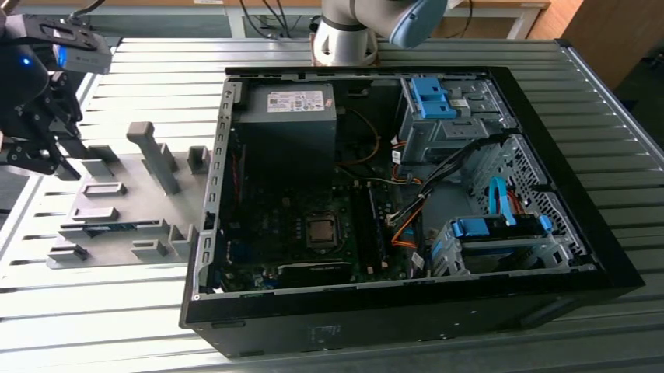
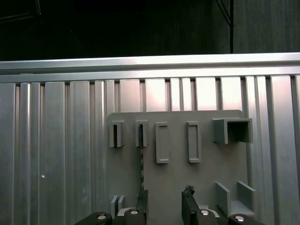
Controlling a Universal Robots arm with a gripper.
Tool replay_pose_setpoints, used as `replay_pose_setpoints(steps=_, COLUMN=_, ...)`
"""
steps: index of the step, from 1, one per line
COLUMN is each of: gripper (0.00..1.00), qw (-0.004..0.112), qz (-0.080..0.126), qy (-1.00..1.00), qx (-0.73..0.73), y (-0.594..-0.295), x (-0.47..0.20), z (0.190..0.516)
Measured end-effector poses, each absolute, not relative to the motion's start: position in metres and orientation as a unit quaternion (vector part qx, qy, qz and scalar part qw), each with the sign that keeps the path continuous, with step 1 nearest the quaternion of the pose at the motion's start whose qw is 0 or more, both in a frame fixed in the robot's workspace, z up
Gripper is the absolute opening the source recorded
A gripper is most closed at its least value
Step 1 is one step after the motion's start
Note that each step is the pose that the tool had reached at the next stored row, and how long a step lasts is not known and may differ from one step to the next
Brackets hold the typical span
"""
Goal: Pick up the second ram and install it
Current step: 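Pick up the second ram and move it above second insertion slot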
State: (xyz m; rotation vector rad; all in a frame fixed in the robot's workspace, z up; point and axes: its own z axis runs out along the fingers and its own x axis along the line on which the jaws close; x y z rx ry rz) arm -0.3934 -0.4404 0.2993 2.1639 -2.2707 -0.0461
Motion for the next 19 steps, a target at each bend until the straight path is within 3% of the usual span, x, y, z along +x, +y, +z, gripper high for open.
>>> replay_pose_setpoints(steps=19, gripper=0.42, qw=0.002, qz=-0.015, qy=-0.724, qx=0.690, y=-0.453, x=-0.394, z=0.267)
